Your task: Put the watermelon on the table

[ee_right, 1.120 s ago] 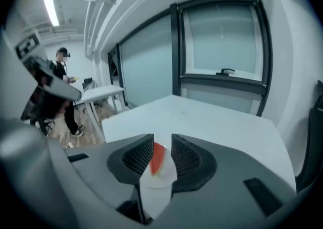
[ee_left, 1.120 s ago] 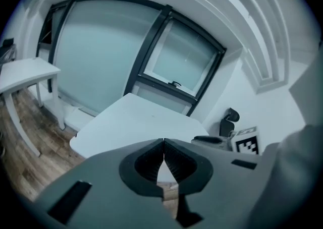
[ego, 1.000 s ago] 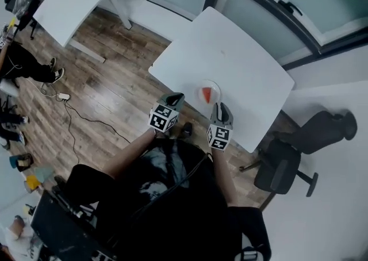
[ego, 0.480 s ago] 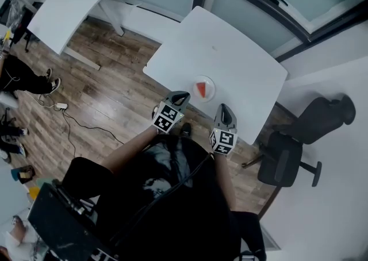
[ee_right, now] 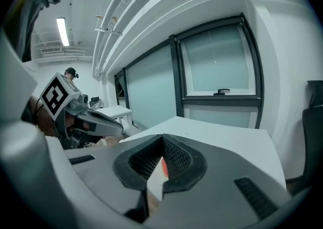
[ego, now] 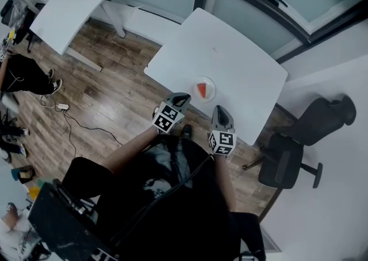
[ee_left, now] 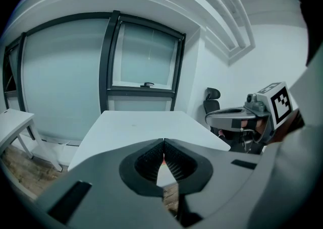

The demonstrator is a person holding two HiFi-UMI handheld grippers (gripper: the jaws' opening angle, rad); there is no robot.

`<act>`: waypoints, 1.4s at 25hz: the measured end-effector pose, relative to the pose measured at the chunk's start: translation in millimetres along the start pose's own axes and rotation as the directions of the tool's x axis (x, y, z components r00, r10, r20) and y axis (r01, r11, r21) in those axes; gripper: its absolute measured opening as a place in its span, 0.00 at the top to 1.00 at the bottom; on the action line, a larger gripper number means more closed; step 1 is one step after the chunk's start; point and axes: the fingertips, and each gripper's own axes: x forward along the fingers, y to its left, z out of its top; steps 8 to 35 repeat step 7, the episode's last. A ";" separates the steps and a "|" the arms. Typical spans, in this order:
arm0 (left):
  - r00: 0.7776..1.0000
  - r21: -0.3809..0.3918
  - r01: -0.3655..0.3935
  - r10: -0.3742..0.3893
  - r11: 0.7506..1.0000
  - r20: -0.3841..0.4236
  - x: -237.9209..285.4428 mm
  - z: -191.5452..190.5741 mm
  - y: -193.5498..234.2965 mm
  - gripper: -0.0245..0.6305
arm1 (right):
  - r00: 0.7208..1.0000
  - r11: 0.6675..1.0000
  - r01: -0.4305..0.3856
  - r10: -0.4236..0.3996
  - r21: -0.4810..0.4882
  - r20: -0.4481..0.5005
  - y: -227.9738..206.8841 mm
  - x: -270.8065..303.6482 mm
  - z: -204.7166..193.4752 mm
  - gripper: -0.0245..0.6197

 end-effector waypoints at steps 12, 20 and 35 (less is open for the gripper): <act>1.000 -0.010 0.017 -0.017 1.000 -0.011 5.6 -5.5 17.3 0.95 | 1.000 1.000 0.002 -0.002 0.006 -0.024 5.2 12.6 0.5 0.95; 1.000 -0.010 0.017 -0.017 1.000 -0.011 5.6 -5.5 17.3 0.95 | 1.000 1.000 0.002 -0.002 0.006 -0.024 5.2 12.6 0.5 0.95; 1.000 -0.010 0.017 -0.017 1.000 -0.011 5.6 -5.5 17.3 0.95 | 1.000 1.000 0.002 -0.002 0.006 -0.024 5.2 12.6 0.5 0.95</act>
